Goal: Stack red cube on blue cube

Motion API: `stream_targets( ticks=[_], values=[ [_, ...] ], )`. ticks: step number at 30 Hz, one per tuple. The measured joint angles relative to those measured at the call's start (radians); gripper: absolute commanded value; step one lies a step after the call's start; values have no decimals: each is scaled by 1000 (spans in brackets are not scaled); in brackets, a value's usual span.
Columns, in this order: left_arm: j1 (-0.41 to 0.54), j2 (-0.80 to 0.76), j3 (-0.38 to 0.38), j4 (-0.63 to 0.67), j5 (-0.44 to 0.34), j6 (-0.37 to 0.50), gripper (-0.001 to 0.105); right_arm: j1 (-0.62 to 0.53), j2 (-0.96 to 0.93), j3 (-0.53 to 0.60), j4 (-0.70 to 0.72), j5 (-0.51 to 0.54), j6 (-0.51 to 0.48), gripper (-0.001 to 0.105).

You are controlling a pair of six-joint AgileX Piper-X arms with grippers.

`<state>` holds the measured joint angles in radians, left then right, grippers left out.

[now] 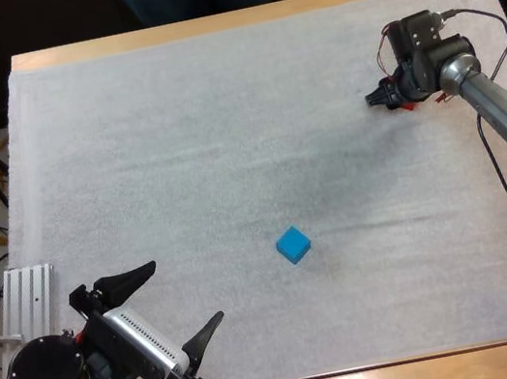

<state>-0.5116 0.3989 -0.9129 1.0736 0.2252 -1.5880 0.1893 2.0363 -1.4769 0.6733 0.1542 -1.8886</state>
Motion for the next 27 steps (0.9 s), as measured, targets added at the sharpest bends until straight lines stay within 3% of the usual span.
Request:
stream_targets(
  ticks=[3,9,20,27],
  values=[
    [0,0,0,0,0,0,87,0,0,0,0,0,4,26],
    [0,0,0,0,0,0,87,0,-8,-3,22,0,4,25],
    [0,0,0,0,0,0,87,0,-167,-36,197,0,39,25],
    [0,0,0,0,0,0,87,38,-296,-36,389,-19,71,25]
  ],
)
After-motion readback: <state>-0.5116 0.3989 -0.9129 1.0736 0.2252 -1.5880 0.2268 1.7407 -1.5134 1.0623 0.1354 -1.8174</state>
